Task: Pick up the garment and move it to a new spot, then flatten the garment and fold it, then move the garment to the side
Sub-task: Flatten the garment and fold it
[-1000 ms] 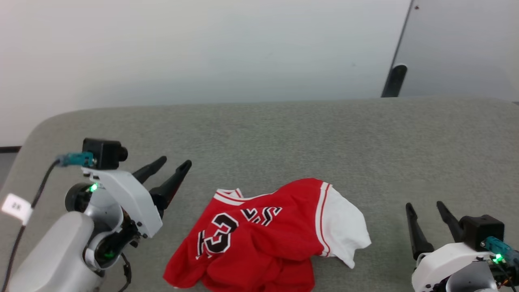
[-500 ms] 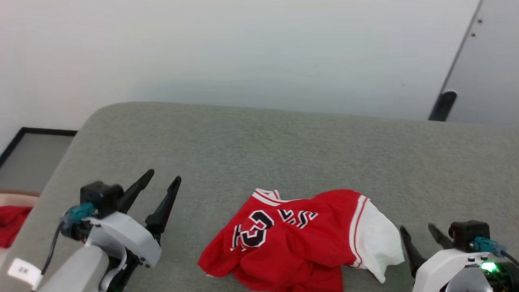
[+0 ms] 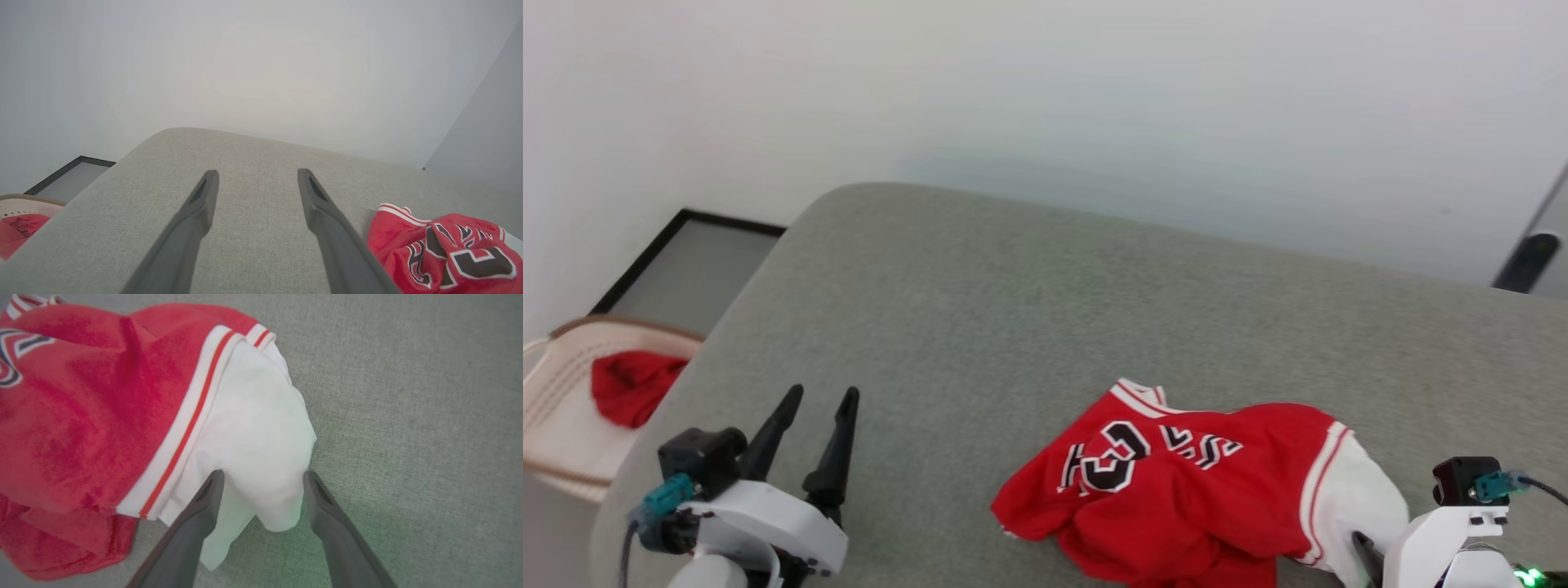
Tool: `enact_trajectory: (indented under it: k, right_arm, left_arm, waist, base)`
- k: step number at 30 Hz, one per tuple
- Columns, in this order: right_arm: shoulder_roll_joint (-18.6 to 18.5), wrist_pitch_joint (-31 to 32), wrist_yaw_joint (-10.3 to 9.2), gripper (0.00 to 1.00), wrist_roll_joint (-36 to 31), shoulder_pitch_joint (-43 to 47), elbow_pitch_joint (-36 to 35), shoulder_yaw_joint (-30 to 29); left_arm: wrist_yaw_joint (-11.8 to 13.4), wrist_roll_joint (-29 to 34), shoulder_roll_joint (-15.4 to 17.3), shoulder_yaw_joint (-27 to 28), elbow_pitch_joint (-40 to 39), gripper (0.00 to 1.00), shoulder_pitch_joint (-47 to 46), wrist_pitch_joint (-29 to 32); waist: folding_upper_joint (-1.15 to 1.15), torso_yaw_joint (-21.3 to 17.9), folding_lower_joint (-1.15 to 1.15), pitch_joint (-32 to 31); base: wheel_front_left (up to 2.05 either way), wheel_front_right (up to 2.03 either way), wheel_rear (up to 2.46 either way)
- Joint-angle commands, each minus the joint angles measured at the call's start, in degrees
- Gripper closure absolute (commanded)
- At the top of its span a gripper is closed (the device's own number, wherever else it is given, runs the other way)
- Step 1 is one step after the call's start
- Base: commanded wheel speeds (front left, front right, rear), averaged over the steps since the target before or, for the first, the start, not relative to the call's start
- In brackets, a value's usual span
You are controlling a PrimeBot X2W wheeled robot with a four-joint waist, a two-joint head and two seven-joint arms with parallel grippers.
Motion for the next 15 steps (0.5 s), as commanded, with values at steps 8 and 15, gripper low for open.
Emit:
enact_trajectory:
  k: [8, 15]
  right_arm:
    - [0.7, 5.9, -0.06, 0.0, -5.3, -3.8, 5.1, -4.8]
    - [0.3, 5.3, -0.07, 1.0, -8.8, -6.8, 10.2, -7.4]
  left_arm:
    - [-0.7, 2.4, -4.1, 1.9, -0.4, 0.0, -0.3, 0.0]
    - [-0.7, 1.2, -4.8, 1.2, -1.3, 0.0, -1.2, 0.0]
  waist:
    - [0.0, 5.3, 0.0, 4.1]
    - [0.0, 5.5, 0.0, 5.8]
  base:
    - [0.0, 0.0, 0.0]
    - [0.0, 0.0, 0.0]
